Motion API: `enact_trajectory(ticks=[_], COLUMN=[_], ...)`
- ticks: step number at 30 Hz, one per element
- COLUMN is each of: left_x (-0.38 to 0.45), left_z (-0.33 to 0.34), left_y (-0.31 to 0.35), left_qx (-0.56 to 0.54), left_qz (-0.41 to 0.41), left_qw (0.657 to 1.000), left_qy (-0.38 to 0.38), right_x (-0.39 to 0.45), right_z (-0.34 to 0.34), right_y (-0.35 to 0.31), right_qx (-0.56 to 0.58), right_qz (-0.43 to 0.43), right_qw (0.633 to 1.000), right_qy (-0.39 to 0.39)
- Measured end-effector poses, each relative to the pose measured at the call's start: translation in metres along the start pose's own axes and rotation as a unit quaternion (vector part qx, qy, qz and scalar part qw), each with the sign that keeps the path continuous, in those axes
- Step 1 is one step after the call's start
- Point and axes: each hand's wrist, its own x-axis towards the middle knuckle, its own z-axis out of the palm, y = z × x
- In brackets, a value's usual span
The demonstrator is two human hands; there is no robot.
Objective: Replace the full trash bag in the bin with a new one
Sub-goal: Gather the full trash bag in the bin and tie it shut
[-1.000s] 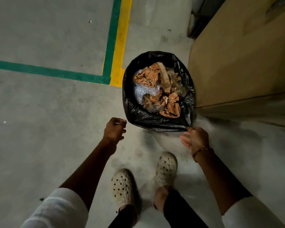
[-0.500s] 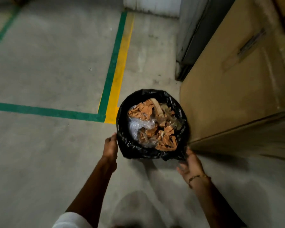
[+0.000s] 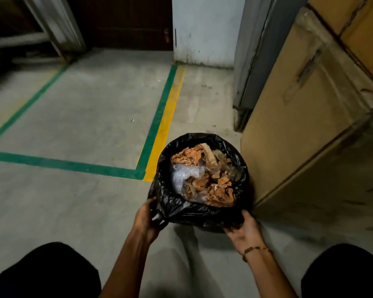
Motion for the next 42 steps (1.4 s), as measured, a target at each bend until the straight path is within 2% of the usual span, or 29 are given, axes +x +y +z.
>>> enact_trajectory(ticks=[6,9,11,14,18,22,25,29,32,36,39,42], left_x=[-0.015,-0.016,-0.015,-0.021,-0.029,-0.025,-0.034,-0.055,-0.070,-0.082,-0.085,-0.081], left_z=[0.001,-0.008,-0.016,-0.021,-0.017,-0.014,-0.006,-0.004,-0.008,-0.001,0.012,0.019], left_y=[0.001,-0.006,-0.011,-0.022,-0.029,-0.023,-0.011,0.011,0.028,0.045,0.046,0.039], left_qx=[-0.110,-0.126,-0.082,0.040,0.108,0.008,-0.083,-0.124,-0.082,-0.012,0.063,0.094], left_qz=[-0.006,0.012,0.018,0.013,0.001,0.000,-0.002,0.031,0.088,0.136,0.144,0.138], left_qw=[0.993,0.992,0.996,0.999,0.993,1.000,0.997,0.991,0.992,0.990,0.985,0.983], left_qy=[-0.044,-0.024,-0.017,-0.027,-0.037,0.020,-0.003,-0.039,-0.024,-0.034,-0.067,-0.078], right_x=[0.002,0.002,-0.001,-0.004,-0.008,-0.006,-0.014,-0.025,-0.028,-0.037,-0.041,-0.040], right_z=[-0.009,-0.011,-0.012,-0.017,-0.024,-0.030,-0.023,-0.022,-0.023,-0.025,-0.026,-0.026], right_y=[0.012,0.020,0.020,0.016,0.008,0.002,0.001,-0.011,-0.030,-0.063,-0.075,-0.069], right_qx=[-0.028,-0.034,-0.019,-0.010,0.025,0.102,0.101,0.050,-0.050,-0.186,-0.206,-0.166], right_qz=[0.028,0.068,0.070,0.052,0.015,0.007,0.006,0.011,0.034,0.066,0.084,0.083], right_qw=[0.999,0.997,0.995,0.996,0.997,0.992,0.991,0.993,0.988,0.962,0.953,0.963], right_qy=[0.022,-0.032,-0.074,-0.072,-0.078,-0.076,-0.084,-0.111,-0.141,-0.189,-0.204,-0.197])
